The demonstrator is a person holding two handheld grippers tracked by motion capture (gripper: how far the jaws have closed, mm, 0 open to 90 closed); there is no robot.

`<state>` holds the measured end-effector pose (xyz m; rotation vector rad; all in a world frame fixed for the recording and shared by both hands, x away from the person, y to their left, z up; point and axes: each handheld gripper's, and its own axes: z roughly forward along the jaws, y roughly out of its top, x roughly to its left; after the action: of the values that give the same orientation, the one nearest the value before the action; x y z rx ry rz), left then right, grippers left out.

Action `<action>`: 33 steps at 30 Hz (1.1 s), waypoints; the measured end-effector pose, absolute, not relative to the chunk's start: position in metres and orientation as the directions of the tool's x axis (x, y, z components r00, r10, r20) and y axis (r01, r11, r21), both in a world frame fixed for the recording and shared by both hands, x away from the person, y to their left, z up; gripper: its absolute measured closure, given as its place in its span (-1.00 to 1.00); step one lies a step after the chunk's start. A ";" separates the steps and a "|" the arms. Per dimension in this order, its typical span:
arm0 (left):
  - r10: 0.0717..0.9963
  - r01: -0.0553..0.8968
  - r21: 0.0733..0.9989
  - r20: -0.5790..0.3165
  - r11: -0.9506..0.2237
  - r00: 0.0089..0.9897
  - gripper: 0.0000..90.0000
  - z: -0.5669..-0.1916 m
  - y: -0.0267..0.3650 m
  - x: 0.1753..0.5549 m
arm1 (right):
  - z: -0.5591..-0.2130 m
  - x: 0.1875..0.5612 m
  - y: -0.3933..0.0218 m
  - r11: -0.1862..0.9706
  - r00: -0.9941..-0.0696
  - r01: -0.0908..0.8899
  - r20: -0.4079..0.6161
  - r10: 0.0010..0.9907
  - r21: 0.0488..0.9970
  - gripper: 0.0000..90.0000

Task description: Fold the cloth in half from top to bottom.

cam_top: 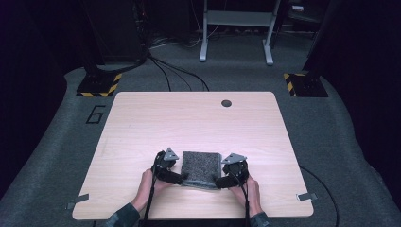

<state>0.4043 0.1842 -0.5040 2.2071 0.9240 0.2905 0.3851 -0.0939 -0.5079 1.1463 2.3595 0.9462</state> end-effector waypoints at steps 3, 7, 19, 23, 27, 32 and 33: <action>0.713 0.517 0.722 -0.047 -0.460 0.700 -0.65 -0.491 0.183 0.413 | -0.497 0.396 -0.100 0.431 -0.604 0.543 -0.022 0.797 0.721 -0.79; 0.737 0.531 0.708 -0.021 -0.467 0.676 -0.65 -0.489 0.175 0.432 | -0.498 0.417 -0.096 0.430 -0.570 0.572 -0.038 0.821 0.699 -0.80; 0.748 0.548 0.658 0.035 -0.516 0.662 -0.63 -0.515 0.169 0.430 | -0.515 0.445 -0.092 0.481 -0.558 0.593 -0.101 0.824 0.646 -0.93; 0.756 0.554 0.672 0.014 -0.492 0.654 -0.67 -0.518 0.171 0.435 | -0.517 0.449 -0.094 0.476 -0.559 0.591 -0.095 0.824 0.652 -0.96; 0.757 0.553 0.683 0.000 -0.478 0.654 -0.69 -0.513 0.177 0.437 | -0.516 0.446 -0.097 0.439 -0.550 0.601 -0.053 0.833 0.668 -0.96; 0.780 0.541 0.728 -0.013 -0.422 0.626 -0.73 -0.497 0.189 0.433 | -0.501 0.434 -0.111 0.394 -0.552 0.574 -0.016 0.834 0.718 -0.94; 0.784 0.527 0.739 0.003 -0.420 0.621 -0.74 -0.488 0.197 0.428 | -0.497 0.431 -0.115 0.387 -0.550 0.569 -0.015 0.835 0.726 -0.94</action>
<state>0.4282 0.1972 -0.4883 2.1203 1.0241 0.4559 0.4308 -0.1145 -0.4972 1.2157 2.2725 0.9663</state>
